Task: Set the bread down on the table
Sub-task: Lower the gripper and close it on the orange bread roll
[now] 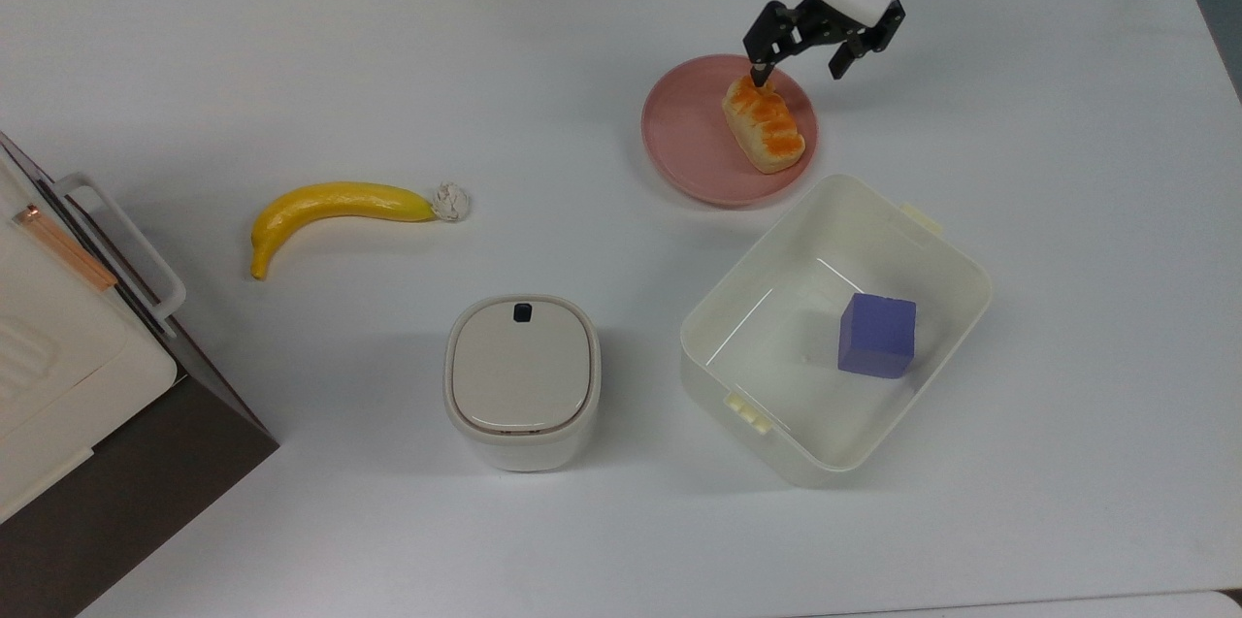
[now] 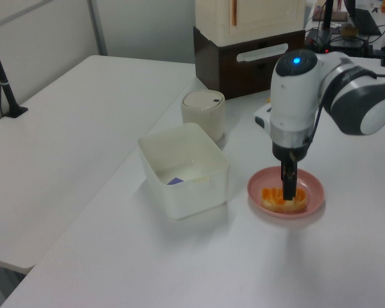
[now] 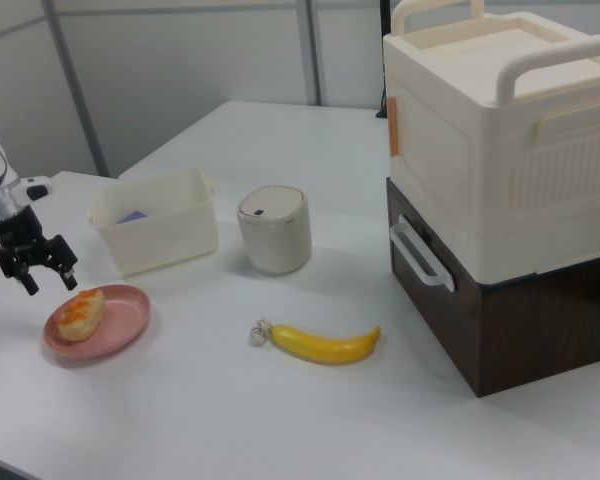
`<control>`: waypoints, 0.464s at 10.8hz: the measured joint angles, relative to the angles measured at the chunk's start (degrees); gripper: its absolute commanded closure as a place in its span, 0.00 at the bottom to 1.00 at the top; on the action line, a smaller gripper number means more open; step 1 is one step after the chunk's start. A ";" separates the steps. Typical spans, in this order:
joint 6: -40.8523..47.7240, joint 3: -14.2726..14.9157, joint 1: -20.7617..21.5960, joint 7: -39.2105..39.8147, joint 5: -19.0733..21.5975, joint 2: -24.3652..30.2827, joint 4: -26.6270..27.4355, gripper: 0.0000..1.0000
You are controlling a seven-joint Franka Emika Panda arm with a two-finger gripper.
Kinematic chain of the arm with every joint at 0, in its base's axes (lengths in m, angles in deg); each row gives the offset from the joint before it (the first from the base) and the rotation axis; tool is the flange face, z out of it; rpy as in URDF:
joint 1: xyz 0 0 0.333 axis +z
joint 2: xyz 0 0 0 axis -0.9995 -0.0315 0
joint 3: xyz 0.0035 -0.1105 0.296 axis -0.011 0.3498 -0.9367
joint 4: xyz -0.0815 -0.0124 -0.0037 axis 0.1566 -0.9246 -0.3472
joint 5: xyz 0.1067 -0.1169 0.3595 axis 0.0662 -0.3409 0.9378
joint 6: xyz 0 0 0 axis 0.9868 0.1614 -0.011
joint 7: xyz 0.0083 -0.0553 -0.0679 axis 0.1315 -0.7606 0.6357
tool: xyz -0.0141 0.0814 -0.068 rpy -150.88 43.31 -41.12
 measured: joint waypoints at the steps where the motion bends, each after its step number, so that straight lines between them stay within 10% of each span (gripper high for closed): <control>1: -0.02 -0.01 0.41 -0.29 0.00 -1.05 0.00 0.00; 5: -0.09 0.72 -1.02 -0.29 -2.13 -3.82 -0.02 0.00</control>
